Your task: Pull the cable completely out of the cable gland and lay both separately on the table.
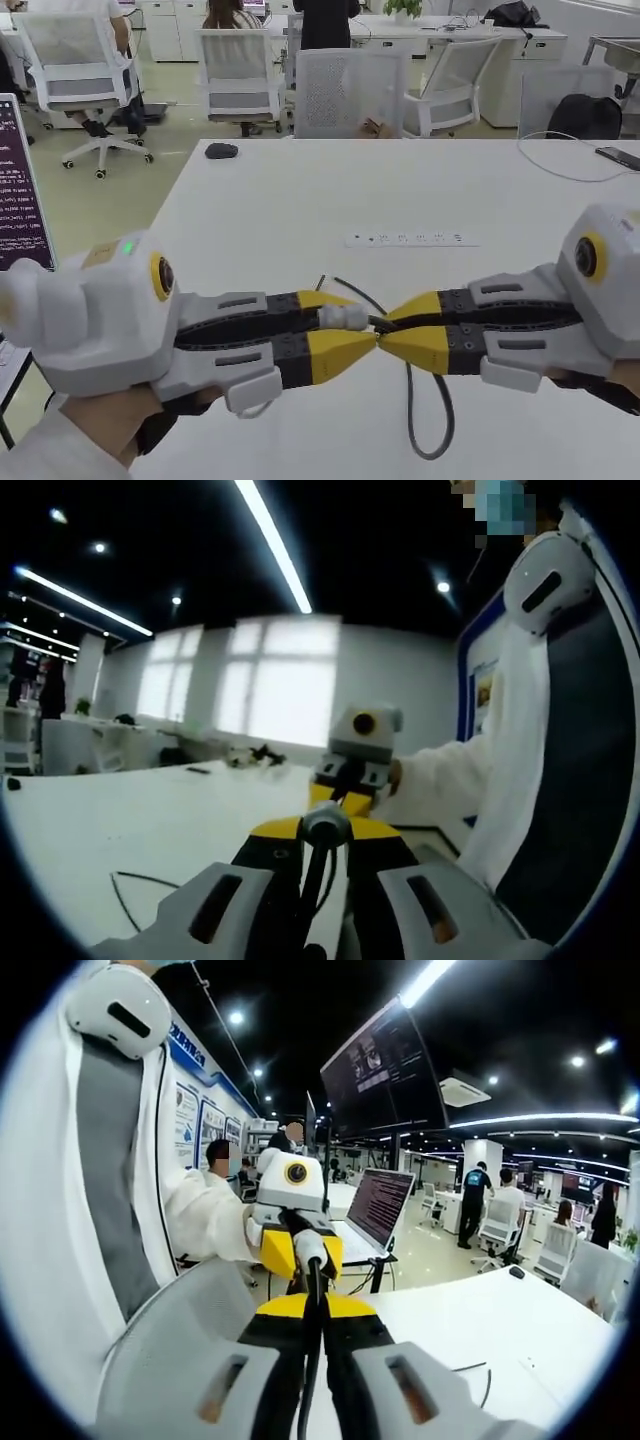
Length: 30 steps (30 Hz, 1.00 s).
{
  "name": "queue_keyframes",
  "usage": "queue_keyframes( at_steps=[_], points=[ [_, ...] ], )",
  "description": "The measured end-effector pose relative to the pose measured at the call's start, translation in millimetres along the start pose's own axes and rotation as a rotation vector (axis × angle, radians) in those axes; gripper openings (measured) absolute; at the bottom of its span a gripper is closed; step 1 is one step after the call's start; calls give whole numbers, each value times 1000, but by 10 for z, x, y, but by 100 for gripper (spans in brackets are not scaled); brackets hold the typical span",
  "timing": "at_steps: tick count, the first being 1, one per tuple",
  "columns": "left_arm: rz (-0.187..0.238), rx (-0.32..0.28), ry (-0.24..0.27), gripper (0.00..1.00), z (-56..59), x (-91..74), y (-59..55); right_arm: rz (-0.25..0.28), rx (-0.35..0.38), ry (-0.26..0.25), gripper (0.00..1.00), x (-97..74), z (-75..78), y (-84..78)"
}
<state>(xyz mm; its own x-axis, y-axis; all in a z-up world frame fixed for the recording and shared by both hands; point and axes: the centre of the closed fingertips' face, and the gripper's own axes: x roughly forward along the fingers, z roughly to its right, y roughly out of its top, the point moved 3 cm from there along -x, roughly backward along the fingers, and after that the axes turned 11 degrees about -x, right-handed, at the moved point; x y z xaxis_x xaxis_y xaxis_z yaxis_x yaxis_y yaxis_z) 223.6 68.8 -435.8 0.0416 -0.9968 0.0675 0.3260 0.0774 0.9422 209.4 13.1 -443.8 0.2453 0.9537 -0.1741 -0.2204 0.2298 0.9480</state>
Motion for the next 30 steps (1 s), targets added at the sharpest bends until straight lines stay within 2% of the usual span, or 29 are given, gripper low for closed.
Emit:
queue_keyframes(
  at_steps=[3,7,10,15,22,27,30],
  points=[
    [3,-1,10,16,-22,-29,-2,-30,-4,-3,3,-19,8,-73],
    [28,-14,22,16,-46,-85,33,-68,1,-10,3,-75,25,-194],
    [45,-18,39,16,-72,-139,58,-134,10,-26,3,-159,44,-374],
    [67,-25,63,16,-105,-238,97,-178,44,-52,3,-280,52,-575],
    [65,-29,77,16,-116,-271,83,-213,61,-63,3,-334,30,-709],
    [43,-21,79,16,-98,-245,46,-227,74,-62,3,-334,15,-741],
    [31,-19,83,16,-97,-225,16,-253,95,-79,3,-337,28,-782]
  ],
)
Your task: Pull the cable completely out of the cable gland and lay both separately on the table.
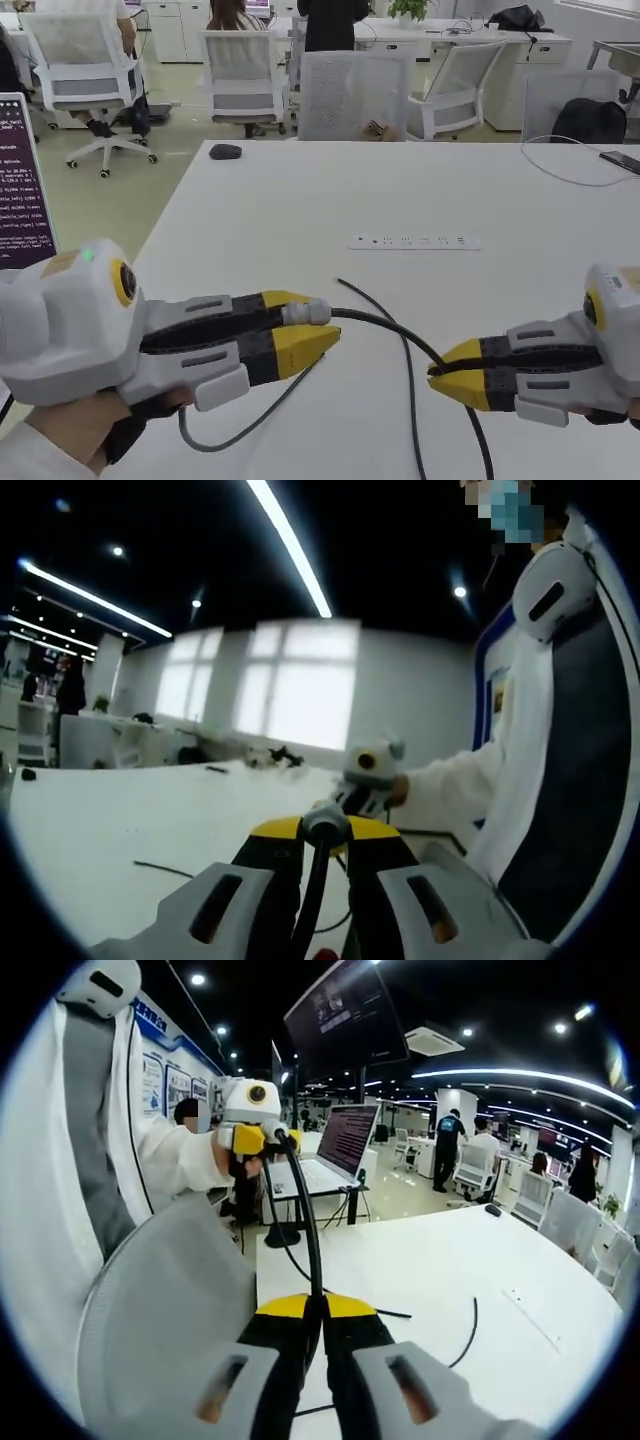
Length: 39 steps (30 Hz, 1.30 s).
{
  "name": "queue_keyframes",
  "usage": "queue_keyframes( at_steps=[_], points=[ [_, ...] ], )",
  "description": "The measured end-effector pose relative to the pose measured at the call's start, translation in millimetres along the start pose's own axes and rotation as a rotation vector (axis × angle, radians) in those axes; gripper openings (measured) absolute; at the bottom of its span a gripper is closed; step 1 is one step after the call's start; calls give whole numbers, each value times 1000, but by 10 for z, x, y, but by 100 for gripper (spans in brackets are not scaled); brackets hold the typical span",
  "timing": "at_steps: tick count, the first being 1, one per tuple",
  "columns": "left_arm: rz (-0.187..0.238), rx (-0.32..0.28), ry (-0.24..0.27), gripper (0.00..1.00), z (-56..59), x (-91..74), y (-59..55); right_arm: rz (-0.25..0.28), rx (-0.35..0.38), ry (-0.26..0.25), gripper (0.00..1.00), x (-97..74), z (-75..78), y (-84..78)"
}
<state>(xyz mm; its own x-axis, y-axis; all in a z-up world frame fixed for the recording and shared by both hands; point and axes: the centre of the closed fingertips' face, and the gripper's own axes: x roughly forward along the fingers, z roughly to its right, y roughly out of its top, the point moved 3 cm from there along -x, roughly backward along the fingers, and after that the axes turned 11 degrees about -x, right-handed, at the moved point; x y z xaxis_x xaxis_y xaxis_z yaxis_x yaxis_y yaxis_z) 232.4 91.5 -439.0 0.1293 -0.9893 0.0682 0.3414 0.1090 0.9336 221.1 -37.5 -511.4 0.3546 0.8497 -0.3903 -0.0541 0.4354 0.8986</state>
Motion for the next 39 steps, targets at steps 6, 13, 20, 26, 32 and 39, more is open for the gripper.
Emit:
queue_keyframes(
  at_steps=[6,13,20,26,32,39],
  points=[
    [4,-23,3,16,8,18,-31,-23,32,-1,4,-10,-18,26],
    [-25,-31,-4,16,41,67,-119,161,83,-1,17,13,-57,503],
    [-63,-32,-35,16,124,140,-226,212,37,46,19,131,-133,762],
    [-69,-29,-33,16,123,125,-238,198,8,121,5,222,-246,752],
    [-69,-32,-30,16,113,106,-240,196,17,146,3,251,-256,740],
    [-72,-34,-28,16,97,105,-239,197,-15,139,3,257,-246,719]
  ],
)
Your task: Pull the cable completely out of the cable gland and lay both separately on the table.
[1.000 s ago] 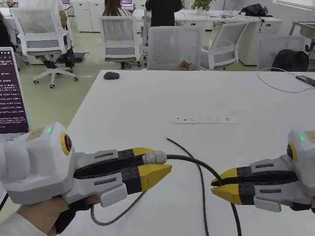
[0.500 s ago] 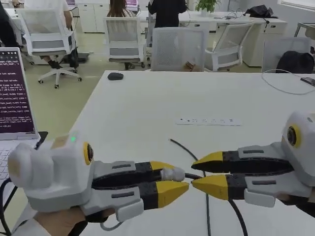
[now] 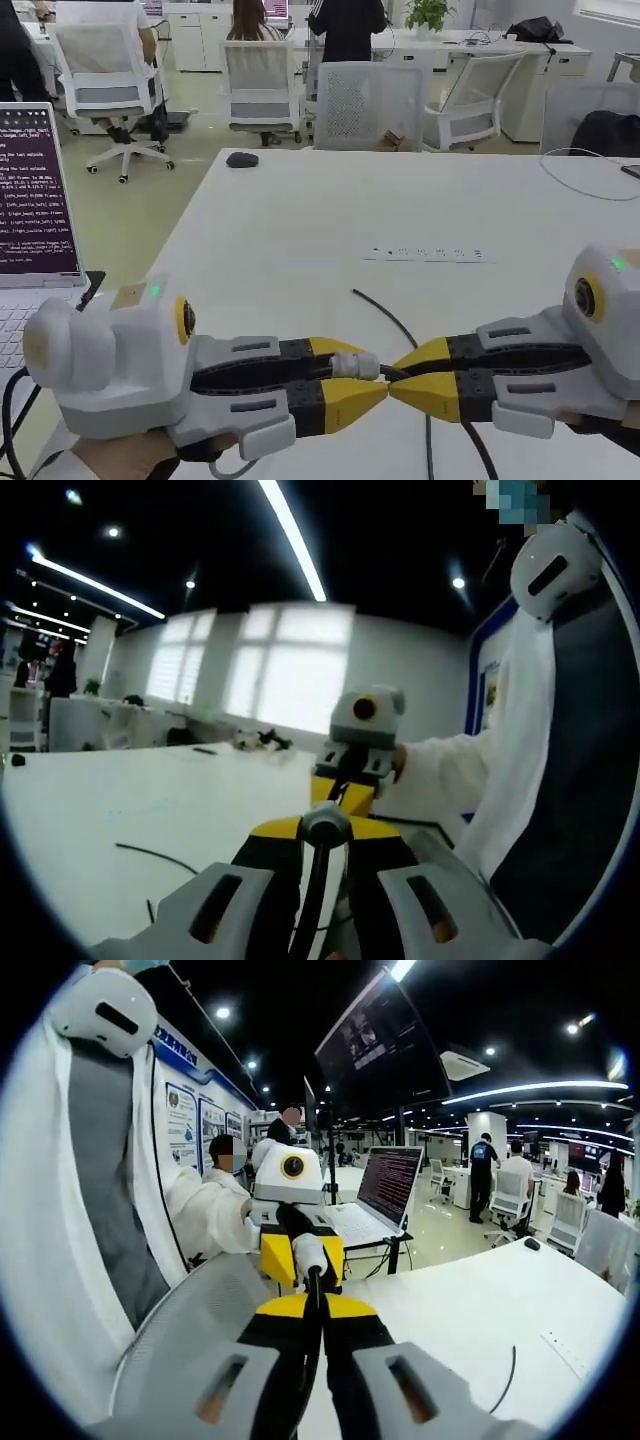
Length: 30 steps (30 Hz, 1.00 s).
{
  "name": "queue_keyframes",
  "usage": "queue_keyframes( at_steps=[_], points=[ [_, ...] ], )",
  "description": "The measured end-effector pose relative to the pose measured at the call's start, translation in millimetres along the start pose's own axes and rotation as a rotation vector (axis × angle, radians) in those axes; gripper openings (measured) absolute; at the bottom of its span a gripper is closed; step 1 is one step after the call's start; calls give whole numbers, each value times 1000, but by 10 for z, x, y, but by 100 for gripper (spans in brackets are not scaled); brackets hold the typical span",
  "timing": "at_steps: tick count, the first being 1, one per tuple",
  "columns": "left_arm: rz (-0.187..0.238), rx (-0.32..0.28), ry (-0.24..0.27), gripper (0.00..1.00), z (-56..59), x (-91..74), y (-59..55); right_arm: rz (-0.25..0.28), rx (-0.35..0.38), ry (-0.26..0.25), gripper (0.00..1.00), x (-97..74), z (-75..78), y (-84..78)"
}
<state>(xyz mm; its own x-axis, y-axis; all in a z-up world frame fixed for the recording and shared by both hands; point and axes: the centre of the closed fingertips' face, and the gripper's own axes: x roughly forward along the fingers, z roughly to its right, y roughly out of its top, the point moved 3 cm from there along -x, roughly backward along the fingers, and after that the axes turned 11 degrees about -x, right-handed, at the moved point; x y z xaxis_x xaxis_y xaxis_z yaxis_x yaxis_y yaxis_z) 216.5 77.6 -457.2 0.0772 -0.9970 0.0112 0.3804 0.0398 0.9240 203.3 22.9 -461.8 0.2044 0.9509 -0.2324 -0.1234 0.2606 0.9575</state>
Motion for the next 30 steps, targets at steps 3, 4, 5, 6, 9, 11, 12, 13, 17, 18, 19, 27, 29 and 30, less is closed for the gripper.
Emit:
queue_keyframes(
  at_steps=[3,4,5,6,9,11,12,13,17,18,19,27,29,30],
  points=[
    [-4,1,-2,16,3,2,-11,-3,-5,0,3,-8,-1,-11],
    [-5,2,-1,16,1,0,-13,-6,-8,-2,3,-13,1,-21],
    [-5,1,2,16,-5,-5,-15,-9,-9,-3,3,-19,2,-28],
    [-5,0,3,16,-9,-12,-15,-16,-13,-7,3,-30,7,-41],
    [-5,-1,7,16,-28,-49,-11,-24,-14,-17,3,-72,21,-70],
    [-8,3,12,16,-41,-80,0,-33,-10,-27,3,-109,31,-100],
    [-8,5,15,16,-47,-91,4,-37,-10,-31,3,-125,34,-114],
    [-10,8,18,16,-51,-103,11,-44,-9,-38,3,-150,41,-136],
    [-12,14,27,17,-55,-132,24,-63,2,-60,3,-227,68,-209],
    [-10,13,28,17,-55,-142,28,-77,4,-66,3,-249,71,-248],
    [-9,13,29,17,-57,-150,29,-89,4,-69,3,-265,72,-281],
    [6,8,47,16,-89,-225,56,-134,33,-99,3,-409,77,-463],
    [11,8,51,16,-92,-233,65,-144,53,-117,3,-451,96,-534],
    [12,7,53,16,-95,-235,67,-147,56,-120,3,-458,99,-544]
  ],
)
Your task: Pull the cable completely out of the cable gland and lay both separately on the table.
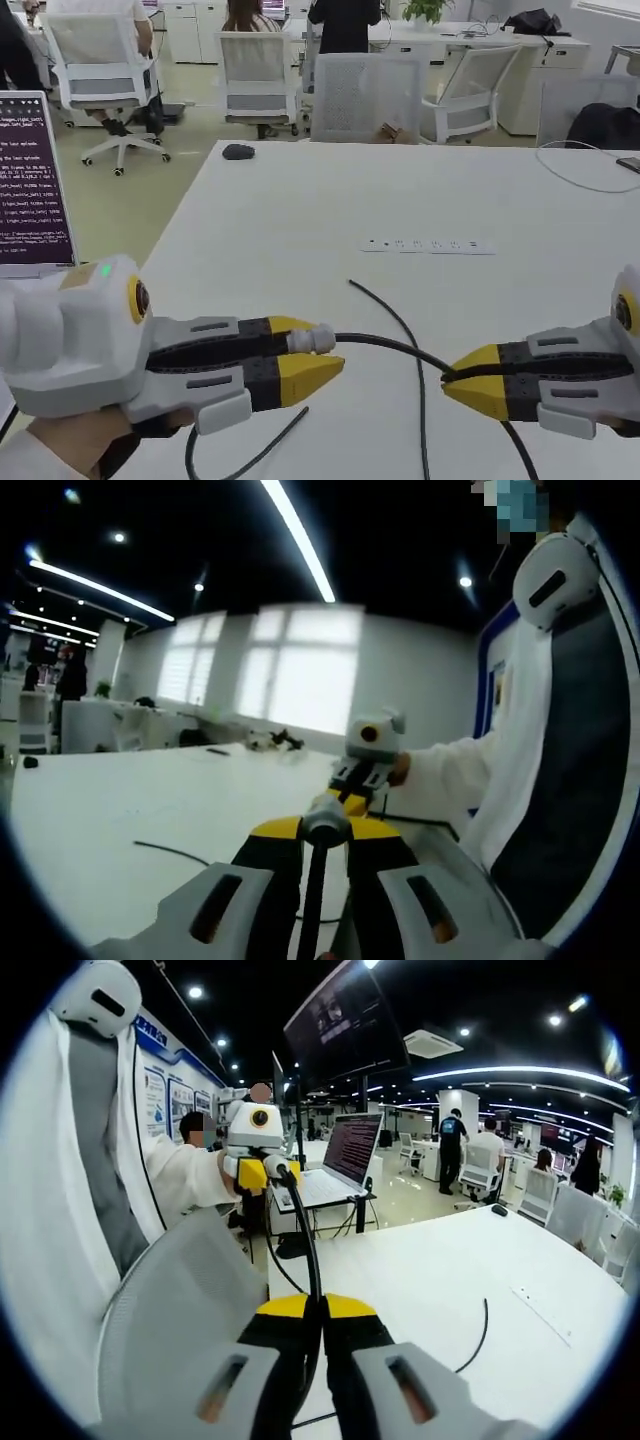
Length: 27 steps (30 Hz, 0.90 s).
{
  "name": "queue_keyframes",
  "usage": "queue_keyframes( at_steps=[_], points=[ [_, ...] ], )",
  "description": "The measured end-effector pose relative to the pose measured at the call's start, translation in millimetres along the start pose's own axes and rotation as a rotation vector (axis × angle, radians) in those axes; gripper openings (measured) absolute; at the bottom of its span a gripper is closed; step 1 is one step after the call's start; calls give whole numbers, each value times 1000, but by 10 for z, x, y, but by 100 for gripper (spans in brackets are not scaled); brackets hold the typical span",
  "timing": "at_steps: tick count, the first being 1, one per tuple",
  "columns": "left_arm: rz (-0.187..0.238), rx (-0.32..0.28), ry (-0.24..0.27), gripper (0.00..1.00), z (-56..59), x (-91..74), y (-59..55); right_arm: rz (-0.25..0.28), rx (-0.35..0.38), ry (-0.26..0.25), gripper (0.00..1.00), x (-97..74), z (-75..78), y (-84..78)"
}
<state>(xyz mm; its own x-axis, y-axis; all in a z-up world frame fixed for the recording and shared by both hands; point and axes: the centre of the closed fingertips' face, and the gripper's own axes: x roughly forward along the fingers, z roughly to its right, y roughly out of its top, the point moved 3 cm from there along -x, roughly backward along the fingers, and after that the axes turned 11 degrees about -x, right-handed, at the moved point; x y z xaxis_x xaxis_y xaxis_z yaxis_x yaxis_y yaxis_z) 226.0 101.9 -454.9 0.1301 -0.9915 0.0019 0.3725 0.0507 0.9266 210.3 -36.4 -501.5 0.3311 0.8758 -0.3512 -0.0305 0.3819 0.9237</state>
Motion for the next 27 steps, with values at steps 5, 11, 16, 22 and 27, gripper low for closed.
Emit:
queue_keyframes(
  at_steps=[5,11,16,22,27],
  points=[
    [8,-7,-2,16,5,0,15,-1,10,-22,3,-49,26,-34],
    [7,-7,-2,16,14,29,13,-12,28,-33,3,-51,41,-48],
    [-4,-1,26,17,-27,34,-2,-21,41,-37,3,-54,60,-56],
    [11,0,48,17,-78,33,40,-13,31,-65,12,-91,156,49],
    [6,4,52,17,-95,52,68,30,8,-70,18,-93,225,249]
  ],
)
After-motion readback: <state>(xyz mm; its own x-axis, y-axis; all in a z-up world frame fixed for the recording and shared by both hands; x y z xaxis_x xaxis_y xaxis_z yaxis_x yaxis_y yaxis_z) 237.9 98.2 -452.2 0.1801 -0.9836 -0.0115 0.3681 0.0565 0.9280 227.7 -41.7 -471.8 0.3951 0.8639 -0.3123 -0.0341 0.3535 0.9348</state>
